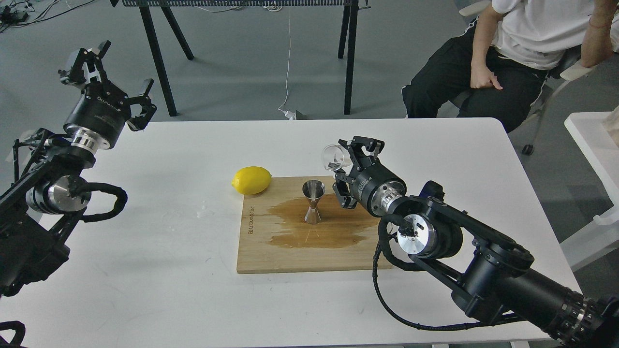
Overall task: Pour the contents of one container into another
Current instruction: 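Tilt the clear cup with the right gripper to pour into the jigger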
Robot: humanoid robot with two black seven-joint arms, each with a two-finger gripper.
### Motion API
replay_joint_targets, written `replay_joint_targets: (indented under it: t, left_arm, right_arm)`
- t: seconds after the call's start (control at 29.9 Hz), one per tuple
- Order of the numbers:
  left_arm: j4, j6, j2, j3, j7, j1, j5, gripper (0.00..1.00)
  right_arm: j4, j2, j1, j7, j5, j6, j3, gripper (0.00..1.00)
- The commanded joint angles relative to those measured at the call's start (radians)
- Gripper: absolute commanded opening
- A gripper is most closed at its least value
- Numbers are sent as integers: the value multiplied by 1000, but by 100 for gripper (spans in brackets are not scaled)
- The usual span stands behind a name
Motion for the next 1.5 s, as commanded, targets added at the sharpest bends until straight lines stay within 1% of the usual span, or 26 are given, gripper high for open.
replay_joint_targets:
  t: [0.0,0.2,0.37,0.77,0.94,1.47]
  left_arm:
    - [0,0,1,0,0,0,0,100]
    - [0,0,0,0,0,2,0,100]
    - [0,0,1,0,0,2,0,100]
    - [0,0,1,0,0,2,0,100]
    - [0,0,1,0,0,2,0,100]
    - [0,0,1,0,-1,2,0,100]
  right_arm:
    - [2,-3,6,2,-9,-1,-11,48]
    - [2,-3,6,3,-21,1,-17,49]
    - [2,-3,6,5,-106,-2,-62,49]
    - [2,-6,25,6,-118,-4,-70,49]
    - [0,-6,25,6,-182,-4,-77,49]
    - [-7,-6,25,6,-264,-5,-122,49]
